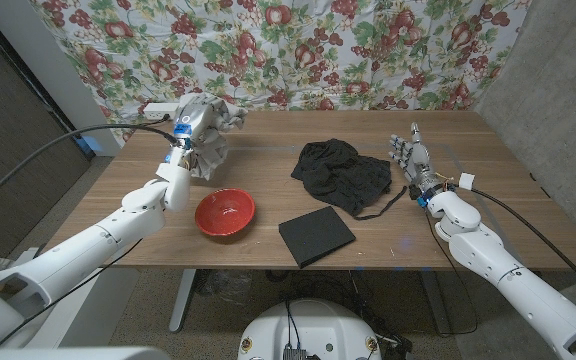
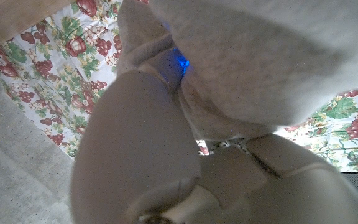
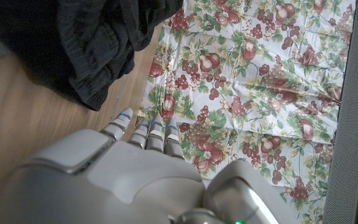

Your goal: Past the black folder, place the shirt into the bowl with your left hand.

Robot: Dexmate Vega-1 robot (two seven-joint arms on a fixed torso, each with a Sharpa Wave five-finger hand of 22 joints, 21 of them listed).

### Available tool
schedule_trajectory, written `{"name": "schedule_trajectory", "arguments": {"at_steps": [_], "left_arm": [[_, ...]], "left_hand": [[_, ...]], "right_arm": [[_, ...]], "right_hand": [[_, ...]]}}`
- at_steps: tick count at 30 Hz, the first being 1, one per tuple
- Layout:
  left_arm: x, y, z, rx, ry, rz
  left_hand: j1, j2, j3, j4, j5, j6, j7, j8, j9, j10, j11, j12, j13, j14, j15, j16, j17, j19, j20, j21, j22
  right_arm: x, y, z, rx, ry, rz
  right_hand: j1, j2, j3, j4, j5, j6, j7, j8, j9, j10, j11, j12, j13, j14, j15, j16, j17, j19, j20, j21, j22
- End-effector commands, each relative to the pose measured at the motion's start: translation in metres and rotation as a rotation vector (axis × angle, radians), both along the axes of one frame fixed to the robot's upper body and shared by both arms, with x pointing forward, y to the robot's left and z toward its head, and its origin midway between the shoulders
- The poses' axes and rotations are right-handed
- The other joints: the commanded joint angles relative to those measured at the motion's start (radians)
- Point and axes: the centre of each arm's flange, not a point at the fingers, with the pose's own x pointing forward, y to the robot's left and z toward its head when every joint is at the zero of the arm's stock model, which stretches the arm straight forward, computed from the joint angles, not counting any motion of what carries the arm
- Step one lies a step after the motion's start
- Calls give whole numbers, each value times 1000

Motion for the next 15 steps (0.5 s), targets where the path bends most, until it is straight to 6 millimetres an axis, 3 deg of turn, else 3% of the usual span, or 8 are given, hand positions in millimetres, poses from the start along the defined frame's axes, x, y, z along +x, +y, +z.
{"name": "schedule_trajectory", "arguments": {"at_steps": [1,3,6,15], "left_arm": [[-10,-10,-2,26,-12,-49],[-12,-12,-3,25,-14,-50],[-14,-13,-3,26,-20,-57],[-20,-18,-2,24,-56,-94]], "left_hand": [[-7,4,119,111,7,7,-1,8,2,12,-1,4,5,110,-107,80,161,4,-131,15,203],[-8,3,119,111,6,6,-1,9,3,14,-1,5,6,111,-107,79,159,5,-130,15,201],[-7,3,120,111,5,8,-1,9,1,13,-1,4,6,111,-107,80,161,4,-131,15,199],[-7,4,118,110,1,9,-1,10,-4,14,-1,3,7,111,-108,79,158,4,-130,16,188]], "right_arm": [[-4,-2,-3,7,-3,-6],[-4,-2,-3,6,-3,-3],[-4,-3,-2,4,-6,-3],[-6,-4,0,7,-13,-12]], "right_hand": [[3,6,5,-3,-3,9,2,1,3,12,-3,2,5,3,-4,2,3,-5,0,-4,3],[3,6,5,-3,-3,9,2,1,3,13,-3,2,5,3,-4,3,3,-5,0,-4,3],[4,6,6,-3,-3,15,3,3,3,85,-12,30,6,11,-11,5,3,-5,-1,-4,3],[4,5,6,-3,-3,18,3,3,3,76,-4,25,7,12,-12,4,3,-4,-2,-3,3]]}}
